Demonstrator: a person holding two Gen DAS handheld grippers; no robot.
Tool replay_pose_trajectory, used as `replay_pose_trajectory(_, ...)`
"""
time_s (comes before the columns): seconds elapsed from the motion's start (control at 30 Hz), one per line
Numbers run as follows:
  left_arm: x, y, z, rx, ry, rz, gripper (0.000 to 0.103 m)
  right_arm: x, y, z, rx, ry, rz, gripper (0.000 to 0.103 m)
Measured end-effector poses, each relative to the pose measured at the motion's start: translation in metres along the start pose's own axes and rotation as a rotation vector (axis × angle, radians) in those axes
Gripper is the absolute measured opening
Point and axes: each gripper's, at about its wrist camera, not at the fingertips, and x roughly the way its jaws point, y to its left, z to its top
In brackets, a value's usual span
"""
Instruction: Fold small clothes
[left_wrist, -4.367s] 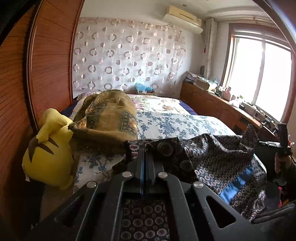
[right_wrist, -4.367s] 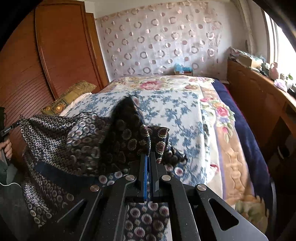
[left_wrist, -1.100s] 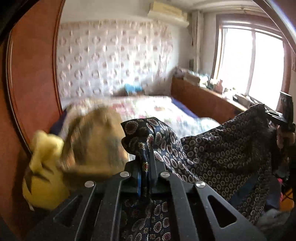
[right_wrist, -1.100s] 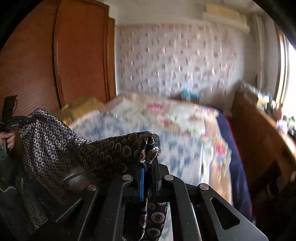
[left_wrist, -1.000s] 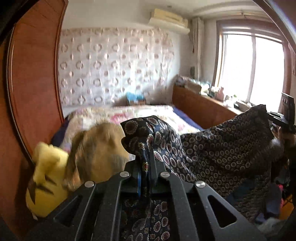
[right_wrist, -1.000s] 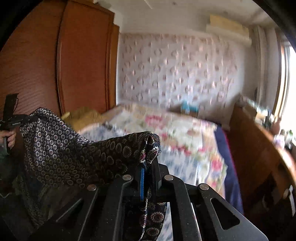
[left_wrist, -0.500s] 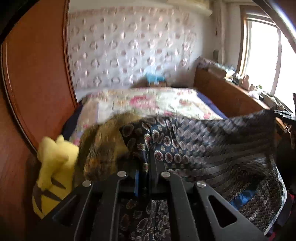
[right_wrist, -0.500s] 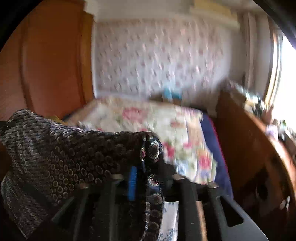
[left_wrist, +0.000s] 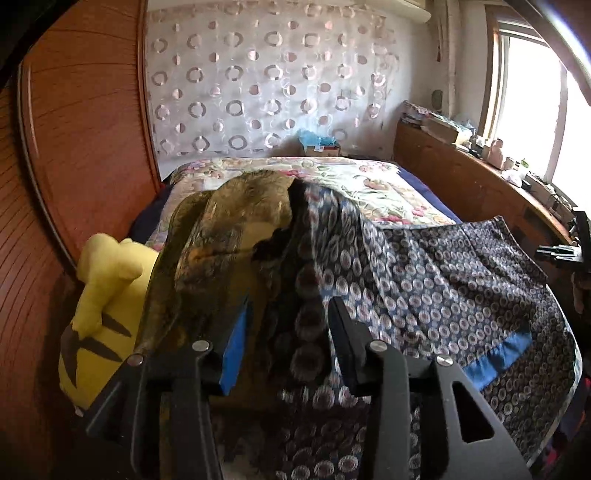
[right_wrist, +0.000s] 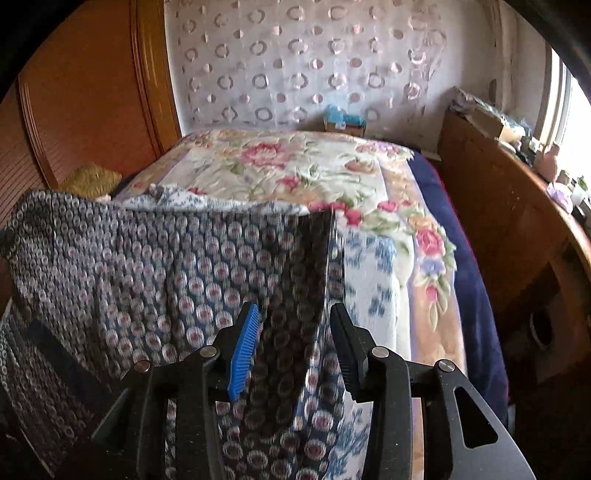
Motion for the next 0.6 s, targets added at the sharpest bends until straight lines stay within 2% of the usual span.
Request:
replay_pose_trajectory(0.07,-0.003,0.001,-0.008,-0.010,0.006,0.000,0.044,0.012,-0.015,0.002,0.009,0.026,0.002,0.042)
replay_pose_trajectory(0.23,-0.008,0.004,-0.026,-0.012,0.009,0.013,0.044,0.040,-0.017,0.003,0.013,0.080,-0.006,0.040)
replay_pose_trajectory(0.33,-0.007,0.009,-0.033,-0.011,0.018,0.024,0.044,0.057,-0.018,0.000,0.010,0.078,-0.004,0.022)
replay_pose_trajectory(0.37,-0.008,0.011,-0.034,-0.017,0.013,0.020,0.044,0.057,-0.018,0.001,0.011,0.074,0.010,0.012)
replay_pose_trajectory(0.47,-0.014,0.013,-0.033,-0.024,-0.015,0.014,0.044,0.053,-0.016,0.006,0.005,0.048,0.025,0.005)
replay_pose_trajectory(0.6,-0.024,0.005,-0.025,-0.009,-0.058,0.013,0.044,0.041,-0.011,0.005,-0.010,0.003,0.043,0.004)
